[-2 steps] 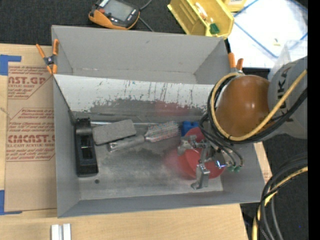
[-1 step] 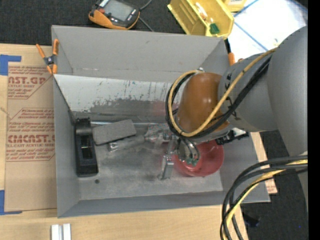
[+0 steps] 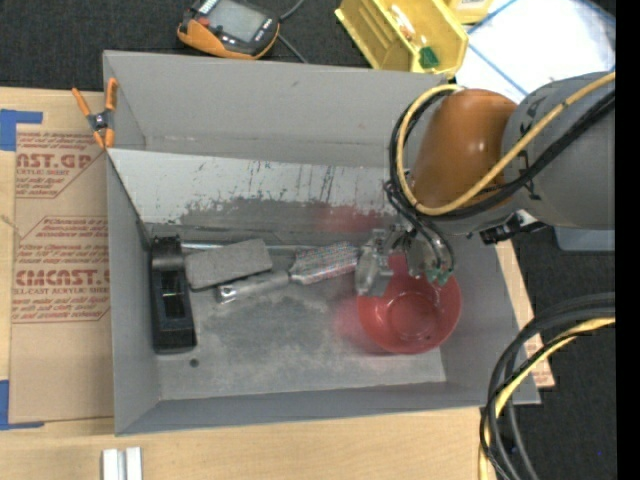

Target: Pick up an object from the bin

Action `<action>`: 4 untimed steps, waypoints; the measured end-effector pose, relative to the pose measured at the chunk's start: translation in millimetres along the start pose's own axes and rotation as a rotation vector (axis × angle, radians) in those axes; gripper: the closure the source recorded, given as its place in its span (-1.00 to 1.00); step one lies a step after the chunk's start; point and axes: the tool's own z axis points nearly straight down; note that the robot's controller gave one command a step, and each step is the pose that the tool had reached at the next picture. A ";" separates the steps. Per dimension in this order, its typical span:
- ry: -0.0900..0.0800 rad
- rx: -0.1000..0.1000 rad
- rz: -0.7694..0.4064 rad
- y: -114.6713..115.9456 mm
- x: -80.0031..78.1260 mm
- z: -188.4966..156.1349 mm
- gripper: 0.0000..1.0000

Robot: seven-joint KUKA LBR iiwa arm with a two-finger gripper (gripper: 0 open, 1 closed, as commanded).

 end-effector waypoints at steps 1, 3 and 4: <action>0.000 0.000 0.000 -0.1 0.0 0.0 1.00; -0.003 0.001 -0.180 -12.0 -9.1 29.6 1.00; -0.002 -0.002 -0.269 8.7 14.0 82.1 1.00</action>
Offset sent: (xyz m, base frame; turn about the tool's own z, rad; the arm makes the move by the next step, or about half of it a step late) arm 0.0229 0.0018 -0.0250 -0.1894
